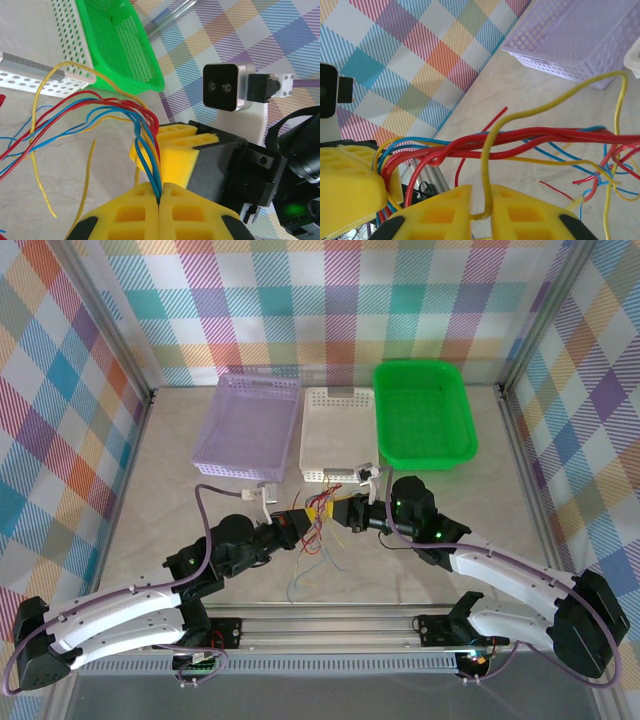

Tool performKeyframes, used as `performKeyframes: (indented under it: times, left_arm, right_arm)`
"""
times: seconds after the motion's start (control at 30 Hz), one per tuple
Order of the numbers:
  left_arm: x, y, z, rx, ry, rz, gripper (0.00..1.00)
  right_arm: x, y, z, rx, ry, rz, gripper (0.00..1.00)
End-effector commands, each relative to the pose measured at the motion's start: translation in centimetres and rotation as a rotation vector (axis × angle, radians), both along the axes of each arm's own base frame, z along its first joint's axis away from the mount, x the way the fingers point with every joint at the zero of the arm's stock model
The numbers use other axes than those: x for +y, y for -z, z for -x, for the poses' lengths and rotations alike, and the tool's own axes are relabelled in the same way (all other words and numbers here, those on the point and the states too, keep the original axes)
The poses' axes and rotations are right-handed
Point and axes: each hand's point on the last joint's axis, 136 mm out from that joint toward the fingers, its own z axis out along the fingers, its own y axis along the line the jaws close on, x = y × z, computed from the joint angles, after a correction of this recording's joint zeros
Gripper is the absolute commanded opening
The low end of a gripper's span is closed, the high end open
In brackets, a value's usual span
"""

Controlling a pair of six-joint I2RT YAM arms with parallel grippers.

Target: Untangle the cables

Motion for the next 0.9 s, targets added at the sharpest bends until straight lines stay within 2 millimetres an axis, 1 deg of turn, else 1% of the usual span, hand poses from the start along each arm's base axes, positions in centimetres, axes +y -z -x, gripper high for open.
performKeyframes:
  times: [0.0,0.07,0.2,0.33,0.57,0.87]
  left_arm:
    - [0.7,-2.2,0.0,-0.041,-0.014,0.073,0.00]
    - [1.0,-2.3,0.1,-0.045,-0.020,0.071,0.00]
    - [2.0,-2.4,0.4,-0.054,-0.031,0.058,0.00]
    - [3.2,-2.3,0.7,-0.062,-0.050,0.044,0.00]
    - [4.2,-2.3,0.9,-0.067,-0.064,0.025,0.00]
    - [5.7,-2.7,1.2,-0.083,-0.086,-0.023,0.00]
  right_arm:
    - [-0.3,-0.2,-0.2,-0.025,0.027,0.003,0.10]
    - [-0.8,-0.3,-0.1,-0.041,0.040,0.011,0.04]
    - [-2.1,-0.2,0.0,-0.059,0.086,0.030,0.00]
    - [-3.7,0.1,-0.1,-0.079,0.147,0.060,0.00]
    - [-5.3,0.1,0.1,-0.096,0.192,0.086,0.00]
    - [-9.6,0.4,-0.5,-0.089,0.333,0.160,0.00]
